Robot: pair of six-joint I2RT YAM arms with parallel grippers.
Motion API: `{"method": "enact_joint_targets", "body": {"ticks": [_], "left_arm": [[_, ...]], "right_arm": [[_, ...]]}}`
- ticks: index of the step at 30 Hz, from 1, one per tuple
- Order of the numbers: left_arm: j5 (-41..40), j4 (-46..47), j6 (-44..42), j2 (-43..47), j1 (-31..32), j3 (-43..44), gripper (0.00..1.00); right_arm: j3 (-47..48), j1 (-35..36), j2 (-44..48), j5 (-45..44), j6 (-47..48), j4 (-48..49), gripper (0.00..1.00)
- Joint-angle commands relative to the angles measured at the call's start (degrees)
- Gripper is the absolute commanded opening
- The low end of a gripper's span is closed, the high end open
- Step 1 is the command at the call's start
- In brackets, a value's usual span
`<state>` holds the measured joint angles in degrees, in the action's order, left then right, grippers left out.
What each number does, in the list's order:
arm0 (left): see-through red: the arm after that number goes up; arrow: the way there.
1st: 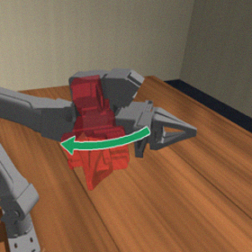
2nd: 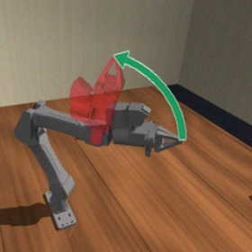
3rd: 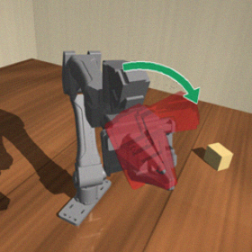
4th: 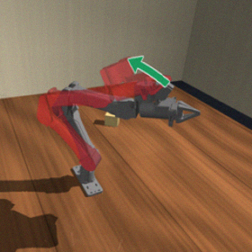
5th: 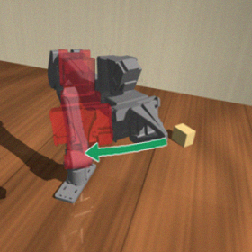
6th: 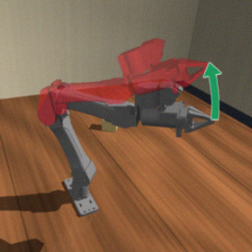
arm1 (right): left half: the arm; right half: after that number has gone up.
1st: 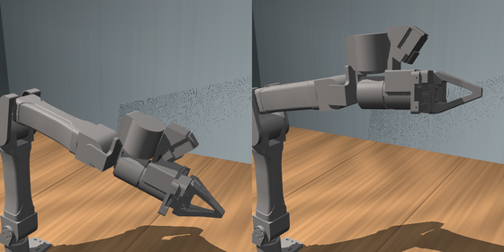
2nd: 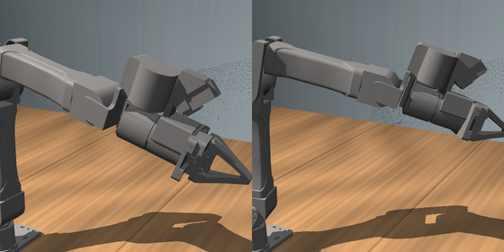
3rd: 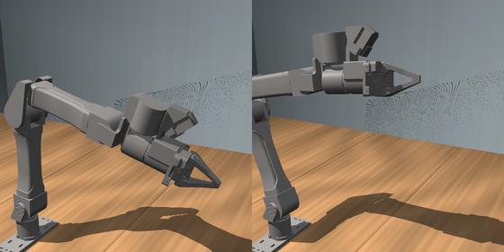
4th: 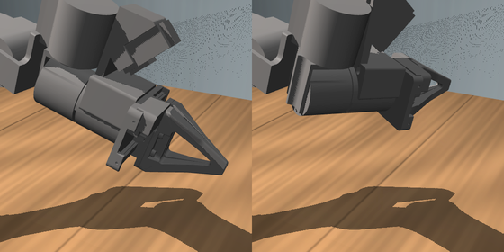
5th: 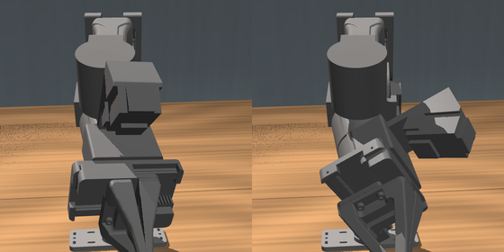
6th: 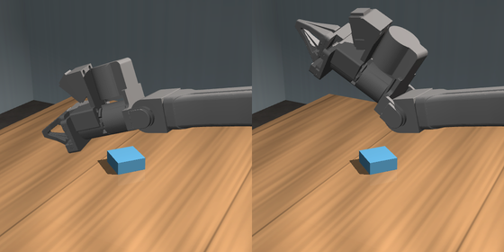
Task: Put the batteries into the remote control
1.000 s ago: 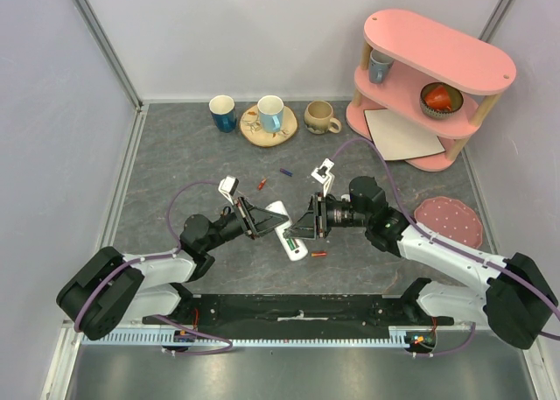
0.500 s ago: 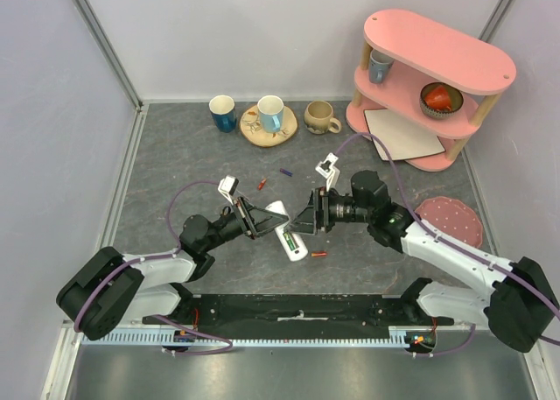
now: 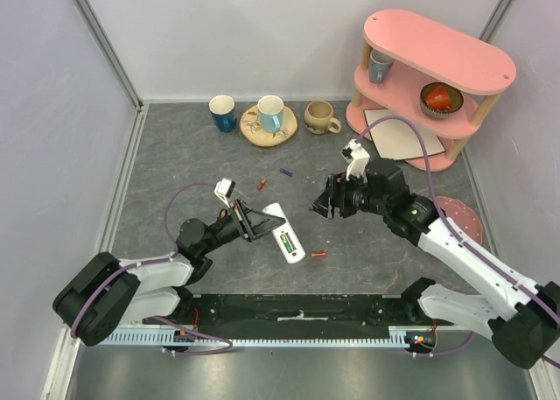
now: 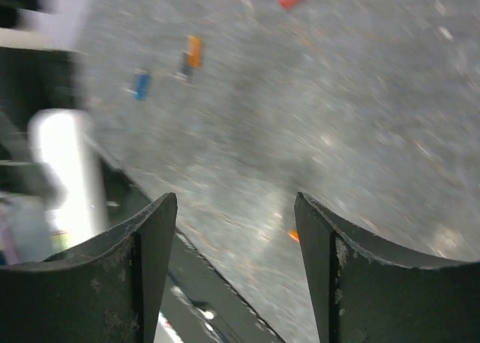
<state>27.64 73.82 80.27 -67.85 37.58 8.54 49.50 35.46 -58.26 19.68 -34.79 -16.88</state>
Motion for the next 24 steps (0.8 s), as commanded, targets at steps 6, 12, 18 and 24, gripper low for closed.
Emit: {"method": "enact_joint_targets", "body": {"ticks": [6,12,18,24], "left_arm": [[-0.56,-9.45,-11.70,21.34,-1.02,-3.88,0.02],[-3.03,-27.06,-16.81,35.68,-1.02,-4.14,0.02],[-3.82,-27.86,-14.62,39.11,-1.11,-7.74,0.02],[-3.56,-27.94,-13.91,39.64,-1.11,-8.54,0.02]], "right_arm": [[-8.45,9.35,-5.46,-20.63,4.73,-10.98,0.69],[-6.96,16.91,-11.34,-27.59,5.60,-10.45,0.69],[-5.99,19.02,-15.83,-29.00,6.84,-8.52,0.68],[-5.73,21.58,-18.90,-30.58,9.12,-6.06,0.66]]}}
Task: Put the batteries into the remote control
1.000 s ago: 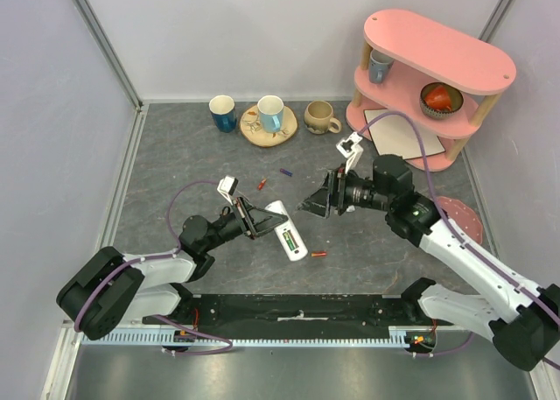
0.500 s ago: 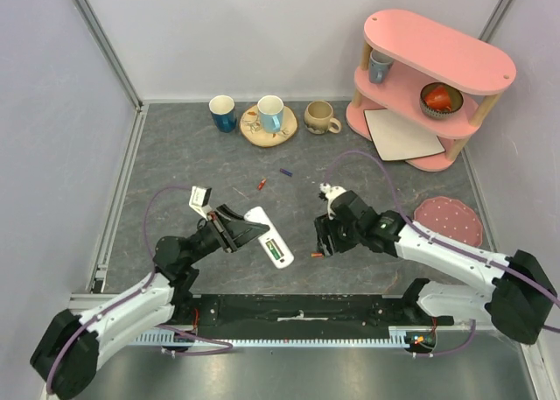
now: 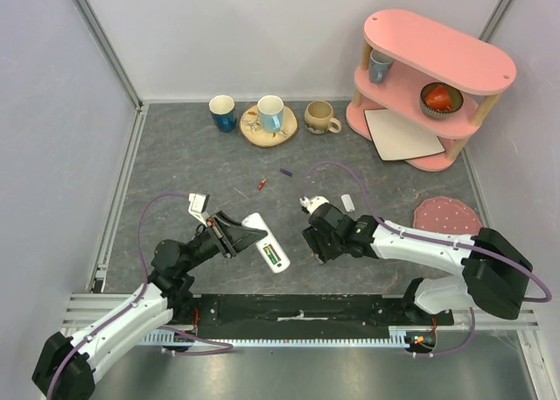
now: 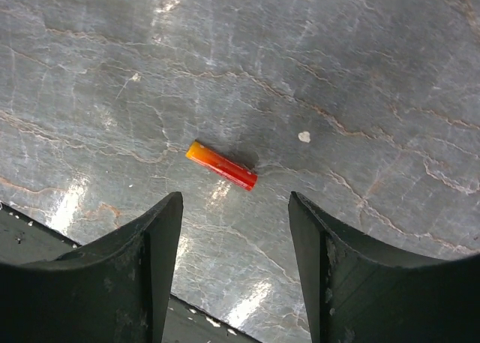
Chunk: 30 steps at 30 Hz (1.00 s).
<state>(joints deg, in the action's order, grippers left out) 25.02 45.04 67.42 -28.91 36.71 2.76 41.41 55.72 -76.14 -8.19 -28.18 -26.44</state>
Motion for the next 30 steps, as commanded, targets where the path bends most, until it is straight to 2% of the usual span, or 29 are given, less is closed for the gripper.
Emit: {"method": "enact_joint_targets", "body": {"ticks": [1,19,30], "left_arm": [[-0.93,0.93,-1.06,0.61,-0.23,-2.76,0.02],[0.03,2.51,-1.15,-1.59,-0.23,-2.33,0.02],[0.03,3.21,-1.15,-2.56,-0.23,-2.50,0.02]], "right_arm": [[2.54,1.32,-1.46,-2.71,3.04,3.58,0.66],[1.92,1.84,-7.97,-0.43,6.48,4.38,0.54],[1.22,1.76,-9.12,0.63,4.63,5.78,0.40]]}}
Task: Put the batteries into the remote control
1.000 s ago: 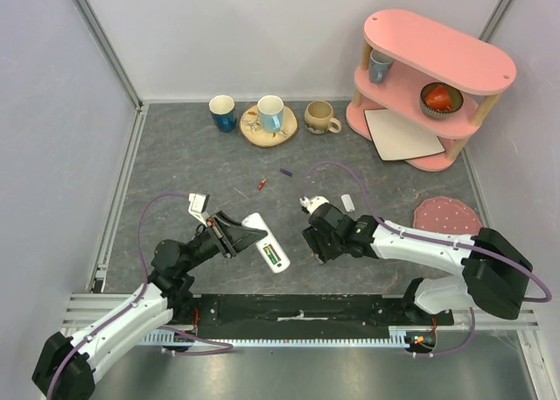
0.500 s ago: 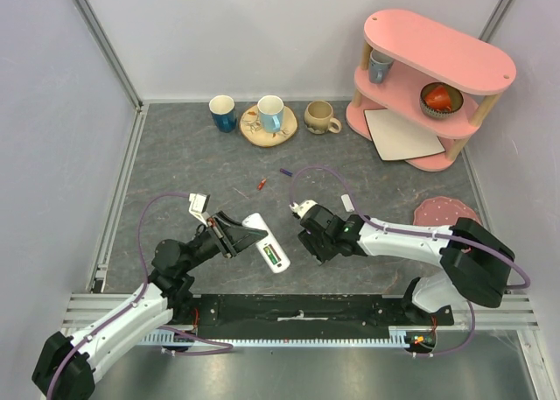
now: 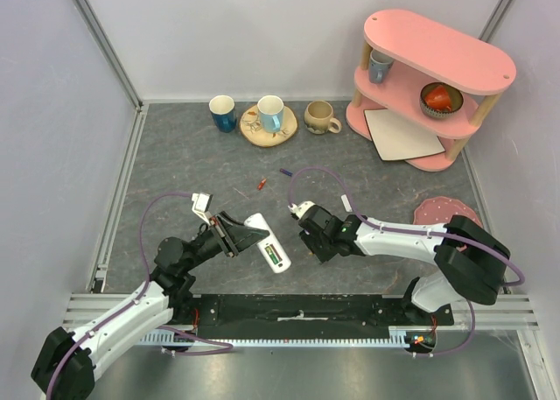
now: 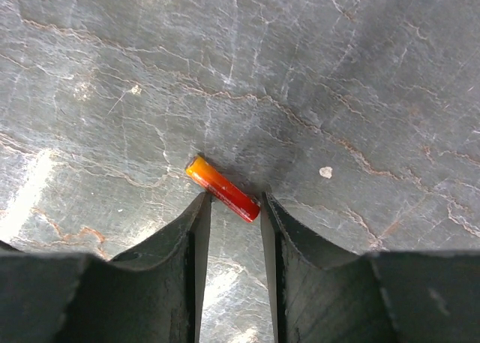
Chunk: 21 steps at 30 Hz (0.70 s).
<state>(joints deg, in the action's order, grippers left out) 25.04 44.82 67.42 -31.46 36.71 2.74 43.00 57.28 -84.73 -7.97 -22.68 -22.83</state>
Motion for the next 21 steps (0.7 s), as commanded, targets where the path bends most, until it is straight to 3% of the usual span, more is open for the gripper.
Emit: {"method": "enact_joint_targets", "body": {"ticks": [1,21], "left_arm": [[0.10,3.52,-1.15,0.00,-0.23,-2.57,0.02],[-0.16,4.49,-0.71,-0.27,-0.15,-2.74,0.02]], "right_arm": [[-0.72,0.29,-0.44,0.32,-1.05,2.44,0.38],[-1.43,0.64,-0.26,2.34,-2.90,4.20,0.25]]}}
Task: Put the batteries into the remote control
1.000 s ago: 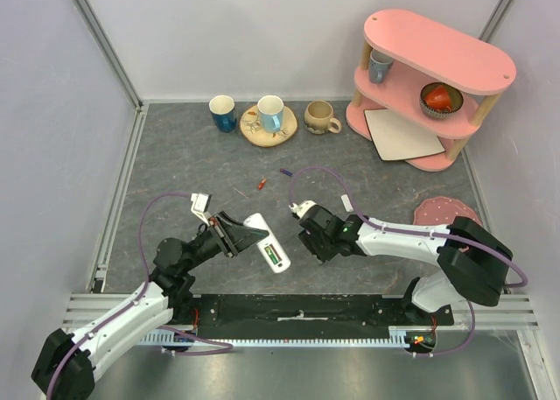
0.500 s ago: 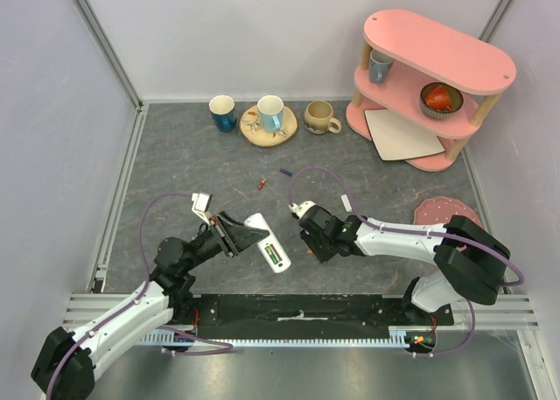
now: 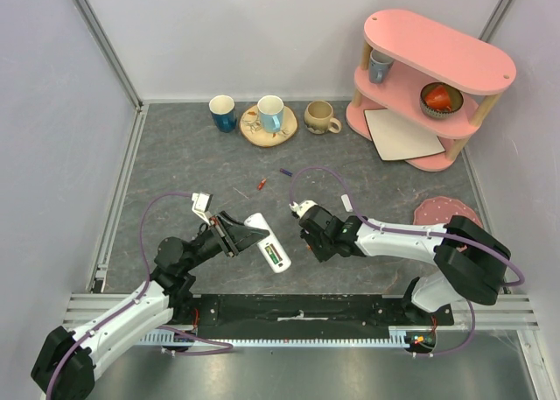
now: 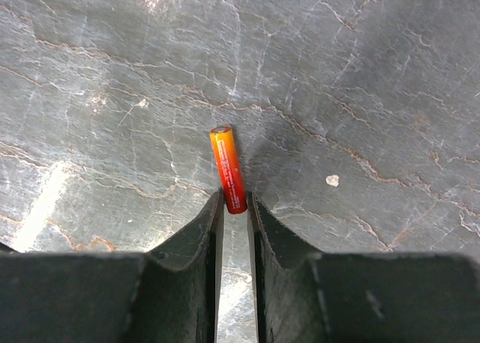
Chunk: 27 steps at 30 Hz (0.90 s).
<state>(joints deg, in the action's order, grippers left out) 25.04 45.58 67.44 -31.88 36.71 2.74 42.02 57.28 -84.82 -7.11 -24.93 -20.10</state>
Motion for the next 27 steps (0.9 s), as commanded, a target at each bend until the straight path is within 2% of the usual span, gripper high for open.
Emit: {"method": "enact_joint_targets", "body": {"ticks": [1,2,3,4,6,8,11,15,27], "left_arm": [[-0.08,3.64,-0.73,0.15,-0.15,-2.74,0.02],[-0.08,3.64,-0.73,0.15,-0.23,-2.74,0.02],[-0.08,3.64,-0.73,0.06,-0.23,-2.74,0.02],[-0.08,3.55,-0.73,0.15,-0.23,-2.74,0.02],[-0.08,3.64,-0.73,0.06,-0.15,-2.74,0.02],[-0.08,3.64,-0.73,0.06,-0.15,-2.74,0.02],[0.01,3.64,-0.64,0.15,-0.15,-2.74,0.02],[0.10,3.37,-0.73,0.50,-0.15,-2.74,0.02],[0.27,3.90,-1.26,-0.82,-0.23,-2.57,0.02]], "right_arm": [[-0.45,0.73,-0.26,1.40,-0.65,1.38,0.26],[-0.27,0.73,-0.35,1.14,-0.65,1.38,0.29],[-0.10,0.73,-0.35,0.88,-0.65,1.38,0.40],[0.08,0.73,-0.52,0.27,-0.65,1.46,0.45],[0.69,0.73,-0.96,-0.09,-0.65,1.46,0.53],[1.31,0.73,-1.58,-0.09,-0.12,1.29,0.55],[2.71,0.73,-2.98,-0.62,1.28,0.59,0.51],[3.07,0.73,-3.43,0.17,2.07,-0.55,0.42],[2.01,0.91,-1.40,3.07,1.99,-3.02,0.39]]}}
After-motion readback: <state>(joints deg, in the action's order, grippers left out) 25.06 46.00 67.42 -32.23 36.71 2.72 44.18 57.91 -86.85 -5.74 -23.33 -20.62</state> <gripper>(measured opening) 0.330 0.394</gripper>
